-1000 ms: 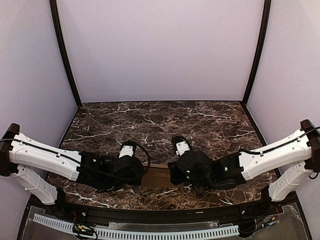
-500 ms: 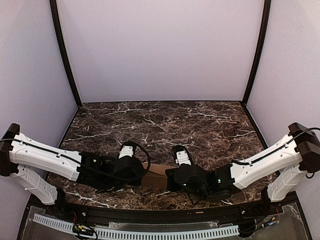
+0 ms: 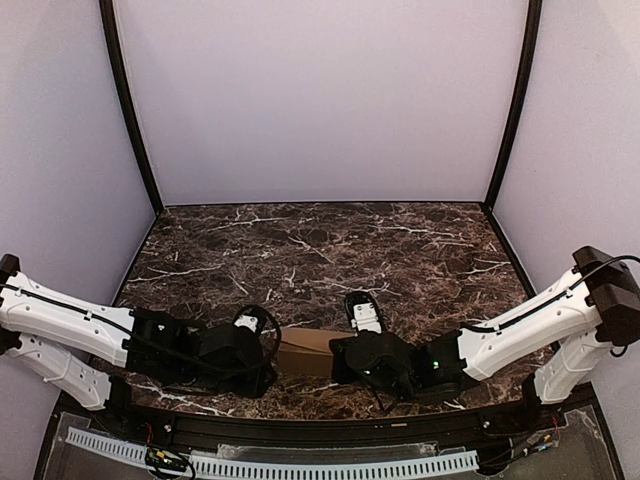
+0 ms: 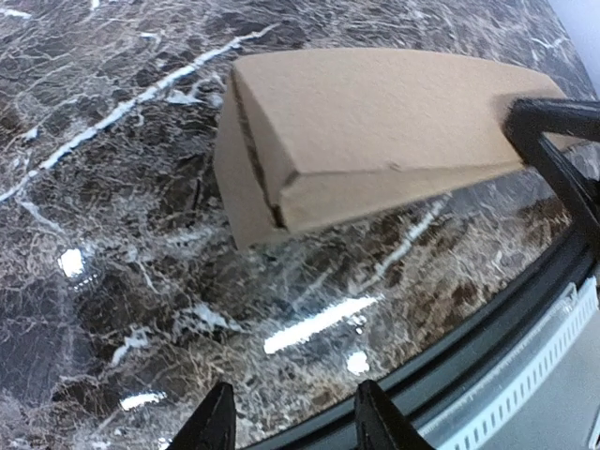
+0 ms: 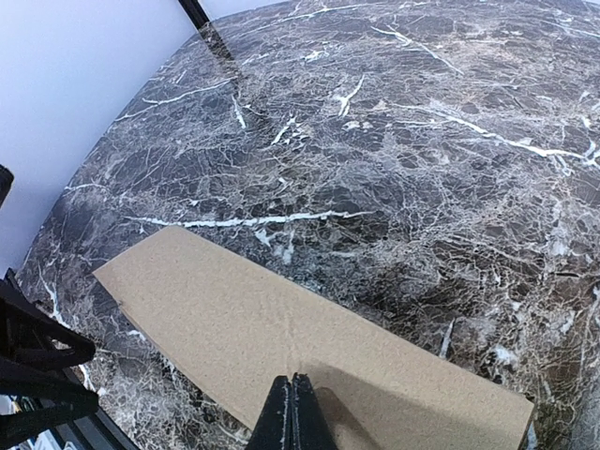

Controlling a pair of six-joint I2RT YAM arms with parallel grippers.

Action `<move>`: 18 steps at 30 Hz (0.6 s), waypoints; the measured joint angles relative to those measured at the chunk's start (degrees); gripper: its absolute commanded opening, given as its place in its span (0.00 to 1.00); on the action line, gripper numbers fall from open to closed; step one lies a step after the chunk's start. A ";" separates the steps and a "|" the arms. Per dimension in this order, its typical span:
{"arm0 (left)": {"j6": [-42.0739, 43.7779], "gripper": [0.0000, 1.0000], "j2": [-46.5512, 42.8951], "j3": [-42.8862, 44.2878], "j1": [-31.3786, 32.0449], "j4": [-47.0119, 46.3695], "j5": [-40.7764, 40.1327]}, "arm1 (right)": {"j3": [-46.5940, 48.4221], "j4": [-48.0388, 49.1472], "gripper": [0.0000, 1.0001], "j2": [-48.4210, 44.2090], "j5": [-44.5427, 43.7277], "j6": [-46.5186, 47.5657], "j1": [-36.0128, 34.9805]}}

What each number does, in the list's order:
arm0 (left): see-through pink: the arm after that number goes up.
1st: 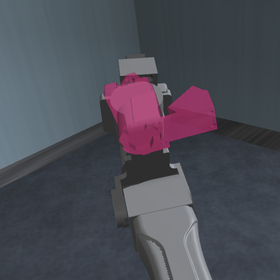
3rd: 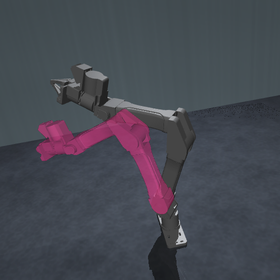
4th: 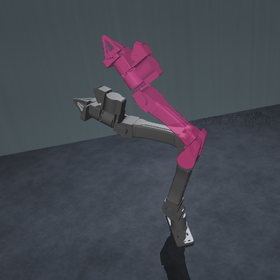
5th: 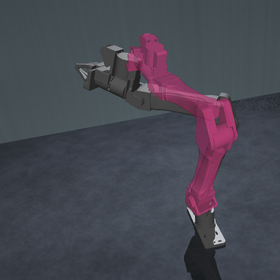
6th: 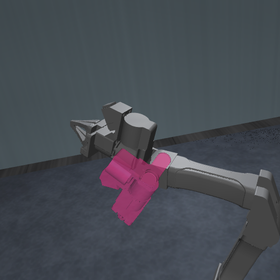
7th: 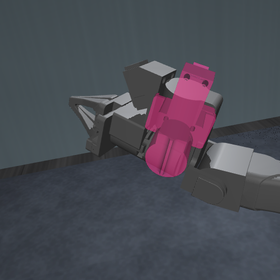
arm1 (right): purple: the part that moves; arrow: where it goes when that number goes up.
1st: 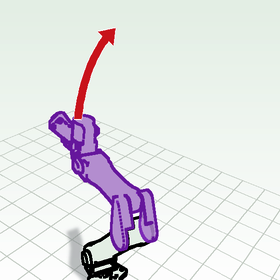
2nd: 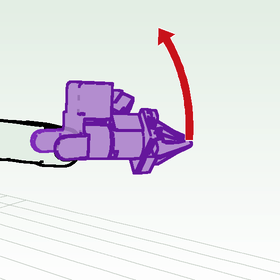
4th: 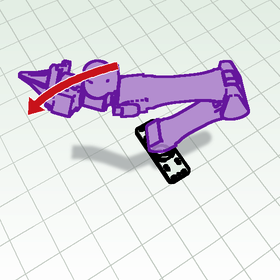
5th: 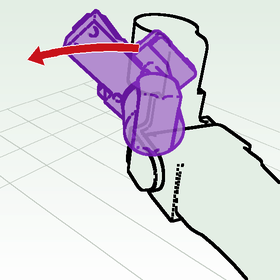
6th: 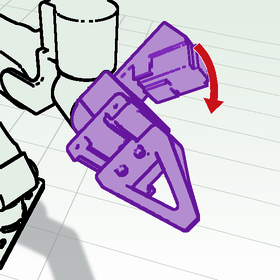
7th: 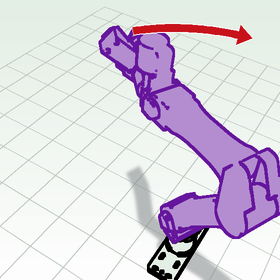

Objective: Fold the paper box

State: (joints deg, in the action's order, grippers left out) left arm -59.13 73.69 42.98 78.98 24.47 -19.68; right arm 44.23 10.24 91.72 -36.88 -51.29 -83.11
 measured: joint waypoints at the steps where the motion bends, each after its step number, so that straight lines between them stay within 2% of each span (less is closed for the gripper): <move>1: 0.28 0.43 -1.05 -0.17 0.13 0.42 1.25 | 0.00 0.00 0.00 0.00 0.00 -0.04 0.00; 3: 1.81 0.41 -4.15 0.00 0.35 0.83 3.65 | -0.02 0.02 0.00 0.00 0.00 -0.07 0.00; 8: 7.08 0.13 -9.73 4.76 0.37 1.18 5.16 | -0.02 0.04 0.00 -0.02 0.02 -0.04 0.00; 9: 8.24 0.05 -9.97 6.43 0.35 1.18 4.92 | -0.09 0.11 0.00 -0.02 0.02 -0.07 0.00; 13: 13.03 0.01 -9.05 12.68 -1.16 0.87 3.10 | -0.35 0.50 0.00 -0.13 0.15 -0.04 0.00; 18: 17.22 0.01 -5.70 13.35 -6.97 -2.27 3.10 | -0.39 0.52 0.00 -0.24 0.26 -0.04 0.00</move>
State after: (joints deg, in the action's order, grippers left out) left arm -41.91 67.99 56.34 72.01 22.20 -16.58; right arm 43.83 10.76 91.48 -36.62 -51.33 -83.11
